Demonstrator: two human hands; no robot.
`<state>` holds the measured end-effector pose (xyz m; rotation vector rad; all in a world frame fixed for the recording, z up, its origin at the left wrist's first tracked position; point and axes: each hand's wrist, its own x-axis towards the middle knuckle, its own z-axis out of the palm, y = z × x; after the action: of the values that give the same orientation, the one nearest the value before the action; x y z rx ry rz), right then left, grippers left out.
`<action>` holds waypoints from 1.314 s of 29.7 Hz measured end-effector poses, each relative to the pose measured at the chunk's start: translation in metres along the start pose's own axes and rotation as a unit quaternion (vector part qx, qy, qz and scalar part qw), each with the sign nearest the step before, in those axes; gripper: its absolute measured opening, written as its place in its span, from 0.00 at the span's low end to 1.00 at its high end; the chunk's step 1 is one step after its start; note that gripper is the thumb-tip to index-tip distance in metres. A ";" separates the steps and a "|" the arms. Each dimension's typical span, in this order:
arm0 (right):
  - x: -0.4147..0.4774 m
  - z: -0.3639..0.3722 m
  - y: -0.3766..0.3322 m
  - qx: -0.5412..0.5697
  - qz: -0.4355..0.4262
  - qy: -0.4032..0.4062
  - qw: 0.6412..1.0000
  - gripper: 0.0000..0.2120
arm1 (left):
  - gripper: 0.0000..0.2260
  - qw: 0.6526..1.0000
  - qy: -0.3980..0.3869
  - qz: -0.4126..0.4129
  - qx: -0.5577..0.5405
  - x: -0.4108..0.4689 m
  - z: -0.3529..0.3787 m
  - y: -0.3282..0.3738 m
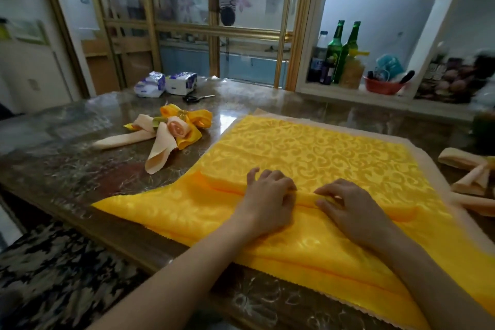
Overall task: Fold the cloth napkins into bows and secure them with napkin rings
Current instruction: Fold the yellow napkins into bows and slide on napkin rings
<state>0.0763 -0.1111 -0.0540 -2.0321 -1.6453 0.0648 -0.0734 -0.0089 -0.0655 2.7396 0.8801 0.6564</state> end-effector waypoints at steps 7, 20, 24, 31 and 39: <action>0.000 0.004 -0.008 -0.031 -0.043 0.027 0.998 0.10 | 0.07 0.990 0.092 0.098 0.052 -0.004 -0.001 -0.005; -0.026 0.008 -0.016 -0.053 0.020 0.036 0.998 0.15 | 0.09 0.995 -0.051 -0.061 0.064 -0.012 -0.014 0.029; -0.024 0.007 -0.023 -0.076 -0.009 0.078 0.994 0.17 | 0.22 0.977 -0.163 -0.098 0.096 -0.006 -0.007 0.026; -0.023 0.008 -0.018 -0.121 0.056 -0.172 0.976 0.32 | 0.25 0.958 -0.241 -0.109 0.112 -0.012 -0.010 0.019; -0.040 -0.020 0.019 -0.140 0.125 -0.184 0.965 0.29 | 0.26 0.943 -0.242 -0.203 0.104 -0.040 -0.055 -0.060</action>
<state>0.0895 -0.1578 -0.0562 -2.5633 -1.6734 0.3349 -0.1587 0.0181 -0.0498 2.5709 1.3749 -0.1903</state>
